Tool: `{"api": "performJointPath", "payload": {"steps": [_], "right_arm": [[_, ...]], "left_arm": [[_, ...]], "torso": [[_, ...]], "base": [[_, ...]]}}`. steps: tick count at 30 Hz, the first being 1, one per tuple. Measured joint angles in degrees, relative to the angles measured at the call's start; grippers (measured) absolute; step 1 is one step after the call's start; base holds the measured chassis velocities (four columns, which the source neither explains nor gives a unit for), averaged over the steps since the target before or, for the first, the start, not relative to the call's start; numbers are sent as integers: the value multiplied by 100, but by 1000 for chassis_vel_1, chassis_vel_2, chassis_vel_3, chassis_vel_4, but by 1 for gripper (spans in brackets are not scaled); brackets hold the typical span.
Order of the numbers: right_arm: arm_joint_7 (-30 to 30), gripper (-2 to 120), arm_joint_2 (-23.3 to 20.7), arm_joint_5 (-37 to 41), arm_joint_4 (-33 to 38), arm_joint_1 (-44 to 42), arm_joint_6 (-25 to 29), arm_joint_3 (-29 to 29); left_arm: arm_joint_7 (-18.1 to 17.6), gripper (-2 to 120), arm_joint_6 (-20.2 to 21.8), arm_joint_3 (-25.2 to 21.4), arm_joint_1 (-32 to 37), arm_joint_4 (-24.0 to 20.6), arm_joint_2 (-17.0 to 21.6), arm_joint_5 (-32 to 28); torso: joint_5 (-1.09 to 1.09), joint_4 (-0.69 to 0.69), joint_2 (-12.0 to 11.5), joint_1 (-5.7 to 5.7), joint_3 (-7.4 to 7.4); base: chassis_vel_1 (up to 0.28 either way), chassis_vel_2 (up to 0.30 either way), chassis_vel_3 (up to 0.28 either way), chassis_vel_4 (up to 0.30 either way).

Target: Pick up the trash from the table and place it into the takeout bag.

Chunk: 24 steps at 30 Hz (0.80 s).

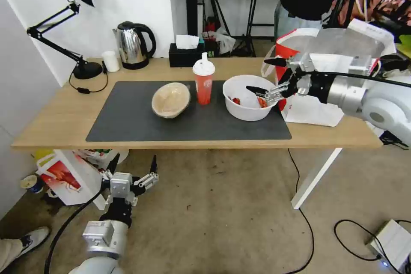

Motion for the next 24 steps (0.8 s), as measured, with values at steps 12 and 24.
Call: {"api": "performJointPath", "payload": {"steps": [12,24], "right_arm": [[-787,100,426,-720,-834,871,37,-835],[-1729,100,607,-1316,-1526,1840,255,-1769]], "left_arm": [[0,100,0,0,0,0,0,0],[0,100,0,0,0,0,0,0]], "torso": [[0,1,0,-1,0],[-1,-1,0,0,0]], "base": [[0,0,0,0],[0,0,0,0]]}}
